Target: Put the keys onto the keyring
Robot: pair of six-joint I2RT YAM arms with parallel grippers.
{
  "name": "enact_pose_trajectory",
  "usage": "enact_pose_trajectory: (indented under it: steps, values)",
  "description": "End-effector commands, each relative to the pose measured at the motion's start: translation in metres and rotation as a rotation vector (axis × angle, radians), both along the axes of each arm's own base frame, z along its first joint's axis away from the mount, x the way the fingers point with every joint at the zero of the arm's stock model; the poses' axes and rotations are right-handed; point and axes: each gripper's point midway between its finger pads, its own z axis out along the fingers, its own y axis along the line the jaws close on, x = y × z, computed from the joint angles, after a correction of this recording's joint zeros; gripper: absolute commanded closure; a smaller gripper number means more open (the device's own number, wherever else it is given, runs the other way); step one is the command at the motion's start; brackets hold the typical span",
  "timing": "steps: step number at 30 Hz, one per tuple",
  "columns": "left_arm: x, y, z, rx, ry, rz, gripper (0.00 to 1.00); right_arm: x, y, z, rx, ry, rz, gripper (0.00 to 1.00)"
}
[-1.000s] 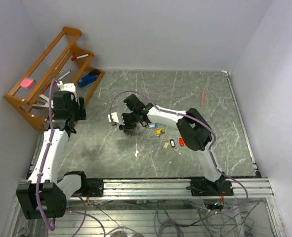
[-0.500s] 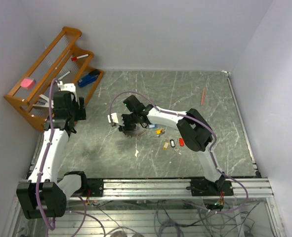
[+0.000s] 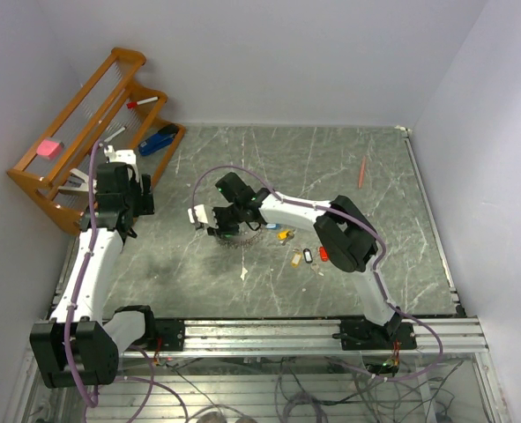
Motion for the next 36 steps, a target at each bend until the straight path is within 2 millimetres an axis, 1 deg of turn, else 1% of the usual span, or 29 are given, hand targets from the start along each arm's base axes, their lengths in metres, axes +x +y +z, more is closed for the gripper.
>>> enact_pose_trajectory:
  steps: [1, 2, 5, 10, 13, 19, 21, 26, 28, 31, 33, 36]
  values:
    - [0.005, 0.001, 0.002, 0.0, -0.024, -0.008, 0.17, 0.001, 0.003, -0.002, -0.006, 0.012, -0.008, 0.79]
    - [0.005, 0.001, 0.002, 0.0, -0.025, -0.008, 0.17, 0.001, 0.002, -0.002, -0.007, 0.015, -0.011, 0.83]
    - [0.005, 0.0, 0.002, -0.002, -0.028, -0.012, 0.17, -0.001, -0.001, -0.004, -0.019, 0.03, -0.023, 0.83]
    - [0.006, 0.001, 0.002, -0.001, -0.028, -0.012, 0.17, 0.001, -0.011, -0.008, -0.057, 0.049, -0.093, 0.76]
    - [0.006, 0.0, 0.001, -0.002, -0.027, -0.013, 0.17, -0.003, -0.018, -0.011, -0.08, 0.079, -0.115, 0.72]
    - [0.006, 0.0, 0.0, -0.003, -0.029, -0.016, 0.17, -0.006, -0.027, -0.015, -0.101, 0.102, -0.148, 0.7]
    - [0.006, 0.0, 0.0, -0.002, -0.028, -0.014, 0.17, -0.005, -0.027, -0.015, -0.1, 0.105, -0.153, 0.73]
    - [0.007, -0.001, 0.002, -0.005, -0.032, -0.02, 0.18, 0.001, -0.024, -0.01, -0.097, 0.126, -0.182, 0.87]
    - [0.008, -0.002, 0.004, -0.007, -0.034, -0.029, 0.19, 0.003, -0.024, -0.007, -0.098, 0.125, -0.193, 0.89]
    - [0.011, -0.006, 0.009, -0.015, -0.045, -0.053, 0.19, 0.009, -0.019, 0.005, -0.074, 0.121, -0.229, 0.98]
    - [0.016, -0.011, 0.015, -0.027, -0.06, -0.085, 0.2, 0.015, -0.015, 0.018, -0.05, 0.116, -0.266, 1.0]
    - [0.025, -0.022, 0.027, -0.065, -0.09, -0.133, 0.2, 0.029, -0.011, 0.038, -0.032, 0.115, -0.369, 1.0]
